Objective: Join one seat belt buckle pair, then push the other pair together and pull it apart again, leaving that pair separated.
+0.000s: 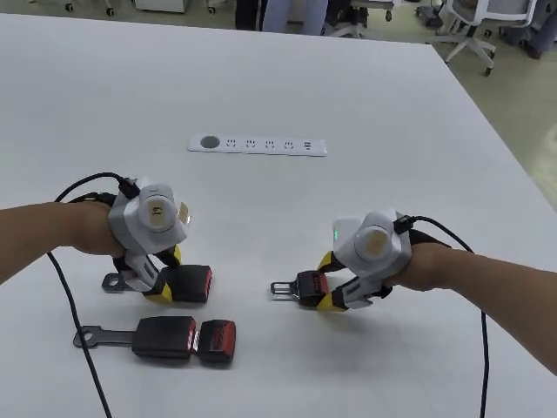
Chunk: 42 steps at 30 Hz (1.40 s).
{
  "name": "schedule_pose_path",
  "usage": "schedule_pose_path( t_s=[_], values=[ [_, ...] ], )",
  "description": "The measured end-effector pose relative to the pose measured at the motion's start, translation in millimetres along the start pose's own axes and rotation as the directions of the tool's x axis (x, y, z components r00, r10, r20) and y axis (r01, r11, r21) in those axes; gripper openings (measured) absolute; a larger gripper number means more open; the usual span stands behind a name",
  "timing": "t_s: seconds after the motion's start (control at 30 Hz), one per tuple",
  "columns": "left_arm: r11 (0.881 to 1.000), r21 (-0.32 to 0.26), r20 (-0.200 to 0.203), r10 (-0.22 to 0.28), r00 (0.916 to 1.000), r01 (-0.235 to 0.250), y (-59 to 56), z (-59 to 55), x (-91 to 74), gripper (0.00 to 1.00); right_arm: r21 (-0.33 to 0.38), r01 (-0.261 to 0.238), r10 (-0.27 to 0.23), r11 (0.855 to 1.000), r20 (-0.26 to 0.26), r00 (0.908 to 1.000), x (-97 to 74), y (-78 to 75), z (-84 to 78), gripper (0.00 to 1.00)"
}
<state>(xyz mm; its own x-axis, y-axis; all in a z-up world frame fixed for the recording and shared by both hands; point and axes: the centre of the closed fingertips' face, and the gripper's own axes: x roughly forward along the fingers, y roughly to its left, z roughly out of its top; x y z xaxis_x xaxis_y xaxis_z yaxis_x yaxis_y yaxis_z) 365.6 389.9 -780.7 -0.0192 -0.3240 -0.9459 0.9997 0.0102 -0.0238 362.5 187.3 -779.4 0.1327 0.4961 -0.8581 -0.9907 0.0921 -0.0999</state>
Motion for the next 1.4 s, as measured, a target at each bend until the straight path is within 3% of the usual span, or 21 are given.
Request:
schedule_pose_path(
  t_s=[0.37,0.8,1.03,1.4],
  values=[
    [1.000,-0.020,0.023,0.001,0.9997,0.000,1.0,-0.4,2.2,0.33,0.005,-0.001,0.001,1.000,-0.002,1.0000,-1.6,0.8,0.6,0.30],
    [1.000,-0.013,0.006,-0.001,1.0000,0.001,0.6,0.4,1.7,0.33,0.012,0.011,-0.011,1.000,-0.012,0.9999,-3.6,1.1,8.3,0.30],
    [1.000,-0.008,-0.012,-0.005,0.9999,0.005,-1.4,1.7,1.4,0.33,0.002,0.019,-0.019,1.000,-0.004,0.9998,0.0,-0.8,12.8,0.29],
    [0.999,-0.036,-0.004,0.003,1.0000,-0.003,-1.0,0.4,2.3,0.33,-0.012,0.024,-0.024,1.000,0.016,0.9996,11.3,-2.5,26.2,0.29]
  ],
)
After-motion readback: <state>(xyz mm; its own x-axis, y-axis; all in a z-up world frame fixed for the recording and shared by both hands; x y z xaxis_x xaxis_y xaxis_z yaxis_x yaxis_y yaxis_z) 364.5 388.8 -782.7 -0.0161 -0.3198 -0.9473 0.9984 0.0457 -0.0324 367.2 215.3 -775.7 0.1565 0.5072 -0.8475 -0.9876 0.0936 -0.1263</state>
